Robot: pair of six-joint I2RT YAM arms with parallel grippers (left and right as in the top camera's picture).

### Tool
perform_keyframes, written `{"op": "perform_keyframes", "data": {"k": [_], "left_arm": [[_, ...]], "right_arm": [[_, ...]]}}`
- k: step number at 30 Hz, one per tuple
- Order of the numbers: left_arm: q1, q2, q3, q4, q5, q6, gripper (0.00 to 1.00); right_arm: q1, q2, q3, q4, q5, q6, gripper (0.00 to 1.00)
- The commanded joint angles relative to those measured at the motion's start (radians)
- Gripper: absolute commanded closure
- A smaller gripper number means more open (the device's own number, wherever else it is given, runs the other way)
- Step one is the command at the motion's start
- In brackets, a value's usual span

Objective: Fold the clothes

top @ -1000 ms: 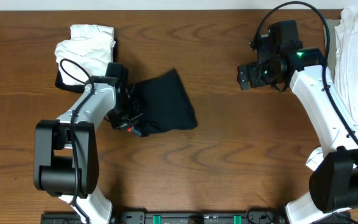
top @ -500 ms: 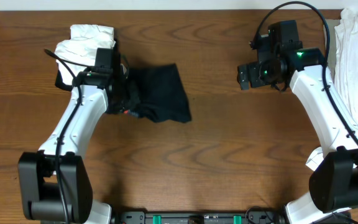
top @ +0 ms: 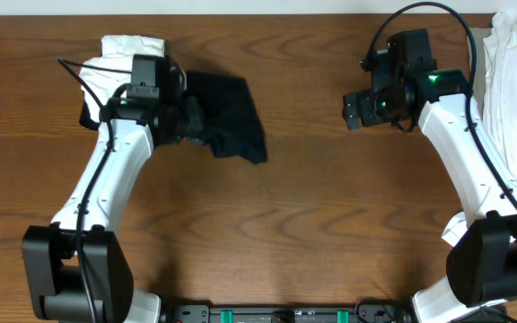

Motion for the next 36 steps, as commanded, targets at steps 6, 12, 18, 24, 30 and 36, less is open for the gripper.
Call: {"op": "perform_keyframes", "data": {"k": [6,12,18,24,30,36], "left_arm": [[-0.002,-0.019,0.026,-0.045,0.013,-0.048,0.94],[-0.013,-0.003,-0.013,-0.119,0.012,-0.121,0.94],[-0.021,0.016,-0.113,-0.128,0.001,-0.187,0.94],[-0.022,0.032,-0.249,-0.085,0.001,-0.240,0.94],[-0.022,0.032,-0.278,-0.061,0.001,-0.239,0.67],[-0.018,0.032,-0.278,-0.039,0.001,-0.235,0.43]], "right_arm": [[-0.005,0.004,-0.006,0.002,0.002,0.014,0.01],[-0.005,0.004,-0.006,0.002,0.002,0.014,0.01],[-0.005,0.004,-0.006,0.002,0.002,0.014,0.01],[-0.005,0.004,-0.006,0.002,0.002,0.014,0.01],[-0.005,0.004,-0.006,0.002,0.002,0.014,0.01],[-0.005,0.004,-0.006,0.002,0.002,0.014,0.01]]}}
